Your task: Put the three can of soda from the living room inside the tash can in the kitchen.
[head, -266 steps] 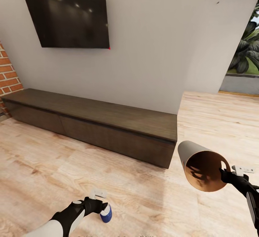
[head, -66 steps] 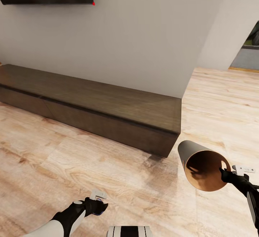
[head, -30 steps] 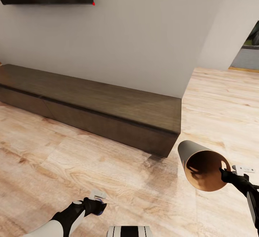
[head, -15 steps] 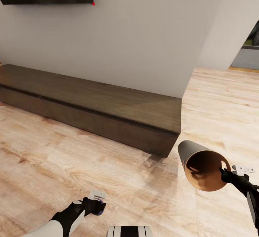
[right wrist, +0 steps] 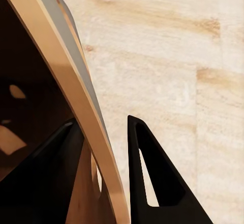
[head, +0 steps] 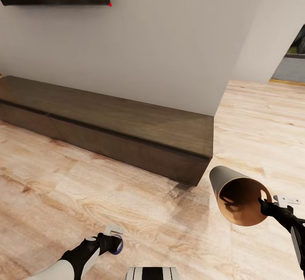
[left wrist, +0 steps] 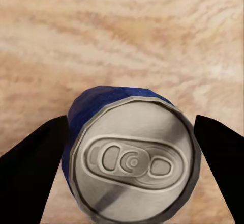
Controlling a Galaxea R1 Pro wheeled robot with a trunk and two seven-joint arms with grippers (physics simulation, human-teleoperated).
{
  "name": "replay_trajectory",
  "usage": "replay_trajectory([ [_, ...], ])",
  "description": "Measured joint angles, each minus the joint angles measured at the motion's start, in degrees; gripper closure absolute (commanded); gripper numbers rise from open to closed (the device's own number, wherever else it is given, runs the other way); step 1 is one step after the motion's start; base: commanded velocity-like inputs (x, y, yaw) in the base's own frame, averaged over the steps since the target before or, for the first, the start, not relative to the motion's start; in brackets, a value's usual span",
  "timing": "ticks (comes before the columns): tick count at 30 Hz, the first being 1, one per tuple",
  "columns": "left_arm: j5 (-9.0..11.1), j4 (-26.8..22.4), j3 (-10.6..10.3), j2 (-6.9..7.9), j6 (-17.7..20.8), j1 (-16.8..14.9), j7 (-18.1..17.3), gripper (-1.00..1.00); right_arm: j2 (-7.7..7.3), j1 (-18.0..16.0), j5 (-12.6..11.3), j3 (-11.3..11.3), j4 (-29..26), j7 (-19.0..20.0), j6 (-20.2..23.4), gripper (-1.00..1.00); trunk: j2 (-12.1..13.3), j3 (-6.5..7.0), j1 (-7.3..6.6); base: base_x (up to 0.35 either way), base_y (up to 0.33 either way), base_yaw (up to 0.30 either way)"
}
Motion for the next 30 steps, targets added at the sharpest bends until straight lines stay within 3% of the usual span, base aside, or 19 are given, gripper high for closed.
replay_trajectory([
  [21, -0.21, -0.03, 0.19, -0.08, -0.02, 0.02, 0.01, 1.0, 0.01, 0.0, -0.02, 0.0, -0.14, -0.08, 0.0, 1.0, 0.0, 0.0, 0.01, 0.0, 0.0, 0.0],
  [30, -0.37, 0.03, 0.17, -0.07, 0.52, 0.03, -0.05, 1.0, 0.02, 0.0, -0.05, 0.0, -0.18, -0.07, 0.01, 1.0, 0.12, 1.98, -0.22, 0.0, 0.0, 0.0],
])
